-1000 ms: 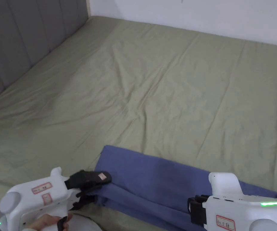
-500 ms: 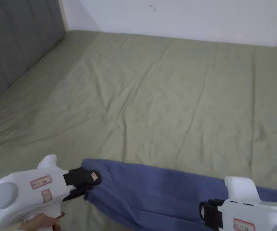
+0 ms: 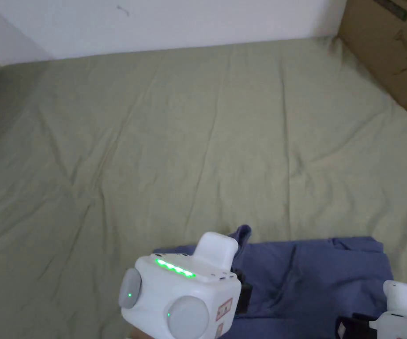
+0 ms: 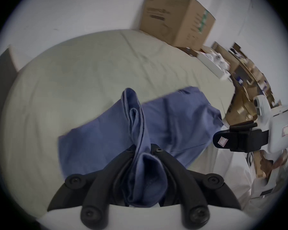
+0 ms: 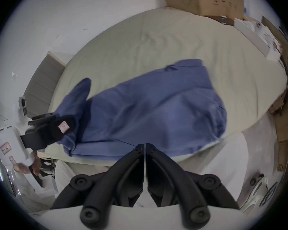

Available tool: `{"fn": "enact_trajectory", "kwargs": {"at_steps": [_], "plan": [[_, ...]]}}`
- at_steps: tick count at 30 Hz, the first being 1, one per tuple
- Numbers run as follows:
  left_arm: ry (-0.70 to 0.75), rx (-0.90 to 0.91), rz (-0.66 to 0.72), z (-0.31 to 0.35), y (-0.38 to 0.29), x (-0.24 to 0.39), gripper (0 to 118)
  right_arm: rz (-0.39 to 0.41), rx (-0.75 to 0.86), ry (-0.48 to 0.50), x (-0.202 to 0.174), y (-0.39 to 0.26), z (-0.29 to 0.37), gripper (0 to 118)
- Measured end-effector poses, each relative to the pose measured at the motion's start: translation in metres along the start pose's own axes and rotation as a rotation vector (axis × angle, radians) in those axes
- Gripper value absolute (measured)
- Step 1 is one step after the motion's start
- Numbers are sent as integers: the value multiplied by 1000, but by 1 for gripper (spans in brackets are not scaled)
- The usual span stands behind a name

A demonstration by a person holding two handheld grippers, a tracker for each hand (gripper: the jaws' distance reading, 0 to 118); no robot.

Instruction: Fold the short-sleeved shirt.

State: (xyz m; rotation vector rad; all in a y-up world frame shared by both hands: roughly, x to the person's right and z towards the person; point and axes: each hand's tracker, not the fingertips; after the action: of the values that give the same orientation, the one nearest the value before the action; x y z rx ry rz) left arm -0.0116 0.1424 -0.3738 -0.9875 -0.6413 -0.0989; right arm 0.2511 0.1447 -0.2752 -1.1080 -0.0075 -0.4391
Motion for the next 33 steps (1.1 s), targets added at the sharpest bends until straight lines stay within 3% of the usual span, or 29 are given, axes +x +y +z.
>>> {"fn": "enact_trajectory", "kwargs": {"at_steps": [2,3,5,6,7,12,14,15,16,17,18,26,33], "plan": [[-7,-18,-3,-19,-3,8,15,-18,-3,-5,10,-4,3,2],[8,-31,2,-27,-4,7,23,-31,-6,-4,15,-6,4,2],[16,-74,26,-33,-6,2,82,-50,-10,-2,20,-9,4,2],[-5,-77,71,-33,-8,-3,104,-55,-9,-2,20,-10,4,2],[-16,-64,106,-27,-8,-7,114,-56,-9,0,20,-11,3,2],[-70,95,325,26,-7,-45,111,-27,-15,29,6,-8,-2,2],[-43,161,416,42,-17,-63,102,6,-14,35,-3,-7,-4,2],[-36,184,465,47,-21,-70,87,18,-14,36,-7,-7,-4,2],[-23,189,499,49,-24,-76,48,25,-14,41,-10,-8,-4,2],[-21,179,530,44,-29,-83,19,39,-18,54,-13,-7,-6,2],[-13,132,544,38,-34,-87,13,49,-21,63,-17,-7,-6,2],[-138,11,530,-15,-41,-59,10,93,-9,70,-26,-9,-1,2],[-186,-69,406,-19,-39,-26,10,80,-7,58,-24,-9,3,2]]}}
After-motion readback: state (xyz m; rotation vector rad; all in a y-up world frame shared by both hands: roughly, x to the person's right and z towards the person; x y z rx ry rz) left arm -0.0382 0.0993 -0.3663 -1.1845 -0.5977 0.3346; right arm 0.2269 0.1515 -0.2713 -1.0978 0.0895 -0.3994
